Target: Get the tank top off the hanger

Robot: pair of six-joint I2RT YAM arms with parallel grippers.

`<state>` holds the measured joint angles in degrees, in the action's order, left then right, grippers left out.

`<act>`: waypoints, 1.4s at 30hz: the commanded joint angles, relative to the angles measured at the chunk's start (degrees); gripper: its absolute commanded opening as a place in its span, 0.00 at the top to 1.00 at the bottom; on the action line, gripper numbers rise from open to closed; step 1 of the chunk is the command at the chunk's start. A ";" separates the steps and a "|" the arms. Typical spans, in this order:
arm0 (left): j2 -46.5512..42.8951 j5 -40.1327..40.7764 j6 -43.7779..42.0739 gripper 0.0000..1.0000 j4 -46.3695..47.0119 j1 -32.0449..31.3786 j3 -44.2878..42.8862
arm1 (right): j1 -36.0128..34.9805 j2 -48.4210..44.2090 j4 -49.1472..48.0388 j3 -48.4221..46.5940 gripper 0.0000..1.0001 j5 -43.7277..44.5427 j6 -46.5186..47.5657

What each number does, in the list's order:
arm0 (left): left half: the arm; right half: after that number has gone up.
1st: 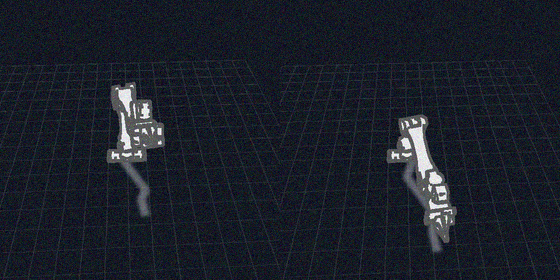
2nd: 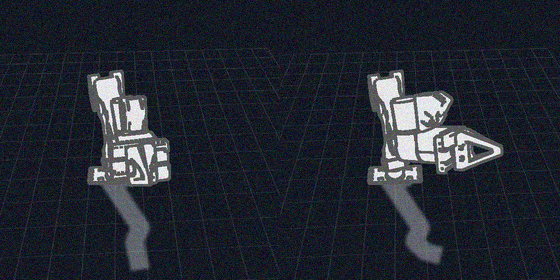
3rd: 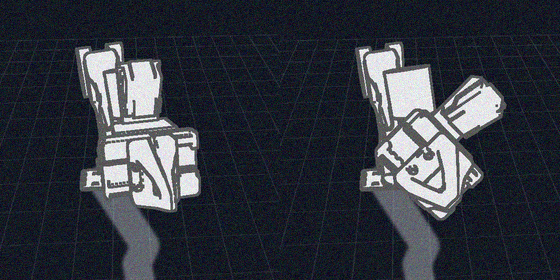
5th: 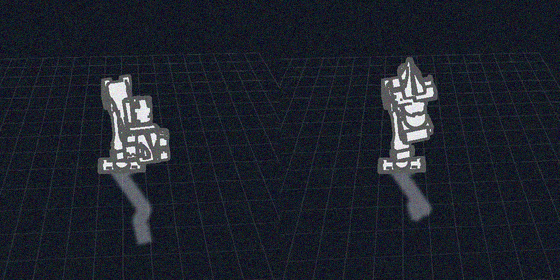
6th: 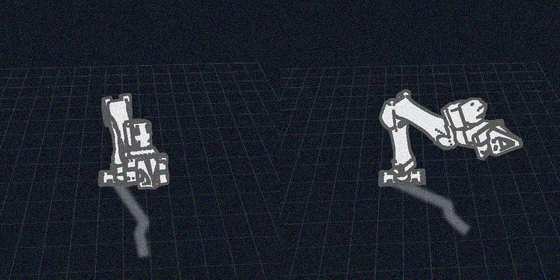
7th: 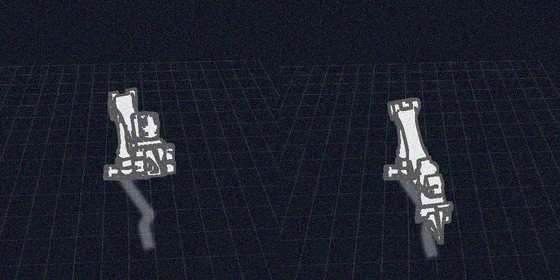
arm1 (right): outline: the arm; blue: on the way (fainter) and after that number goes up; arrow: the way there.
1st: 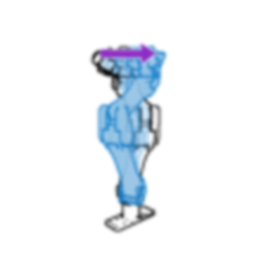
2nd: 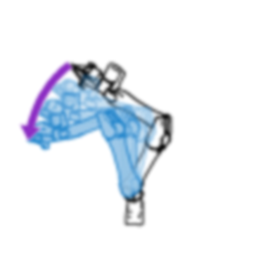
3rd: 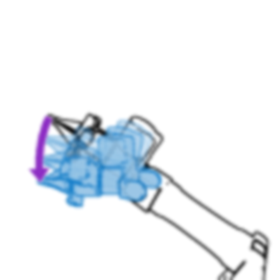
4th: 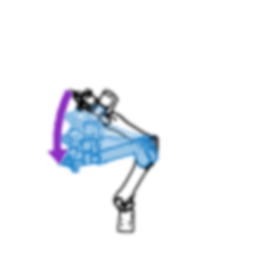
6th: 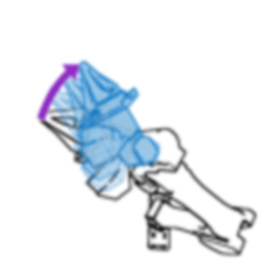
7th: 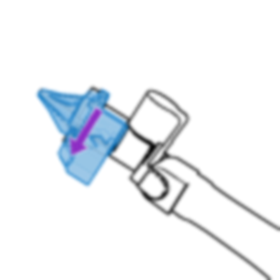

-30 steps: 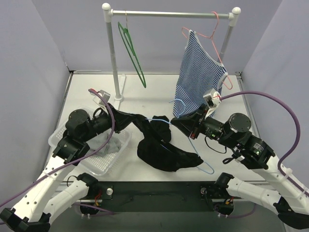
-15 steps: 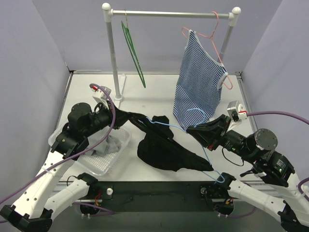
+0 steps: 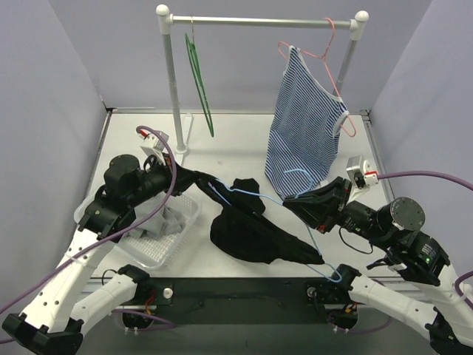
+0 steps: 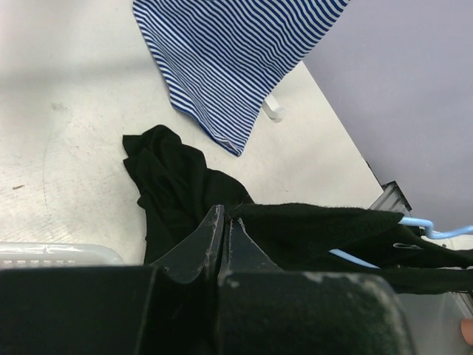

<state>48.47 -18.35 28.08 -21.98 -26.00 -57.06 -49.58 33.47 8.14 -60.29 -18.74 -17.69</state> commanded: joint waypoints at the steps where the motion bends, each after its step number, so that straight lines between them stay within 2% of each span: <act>1: 0.84 1.30 -0.39 1.00 -1.22 1.56 -2.88 | -0.34 -1.05 -6.12 -0.43 1.00 -2.88 -1.11; 7: 1.37 -0.54 0.22 1.00 -1.14 2.27 -2.62 | -0.34 -1.65 -7.61 0.08 1.00 -4.11 -0.68; 11: 0.32 -2.30 1.19 1.00 1.05 2.27 -0.87 | -0.34 -1.48 -14.98 3.33 1.00 -1.22 -1.99; 17: -3.89 -5.64 3.38 1.00 5.45 2.27 5.00 | -0.43 3.52 -38.32 11.41 1.00 13.10 -0.68; 19: -5.04 -6.26 4.35 1.00 6.50 2.27 6.60 | -0.43 6.76 -42.57 11.95 1.00 16.26 1.51; 23: -5.84 -7.05 4.27 1.00 5.72 2.27 7.75 | -0.25 11.52 -58.97 13.44 1.00 17.69 3.19; 26: -5.93 -8.28 4.62 1.00 6.33 2.27 8.10 | -0.25 13.98 -67.87 14.15 1.00 17.69 3.45; 30: -6.54 -9.33 5.23 1.00 7.74 2.27 9.07 | -0.25 15.48 -75.18 14.76 1.00 17.60 4.24; 34: -6.28 -10.38 5.15 1.00 8.79 2.27 9.95 | -0.25 15.39 -88.78 18.88 1.00 18.57 4.77; 39: -6.46 -11.36 5.06 1.00 10.46 2.27 10.30 | -0.25 15.74 -93.56 20.91 1.00 21.20 6.09; 42: -6.19 -11.88 4.80 1.00 10.99 2.18 10.39 | -0.25 18.45 -101.98 22.85 1.00 22.52 6.53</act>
<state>42.61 -28.01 32.77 -15.59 -24.16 -46.37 -49.60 49.74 -68.05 -38.98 1.21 -12.69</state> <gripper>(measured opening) 0.027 0.078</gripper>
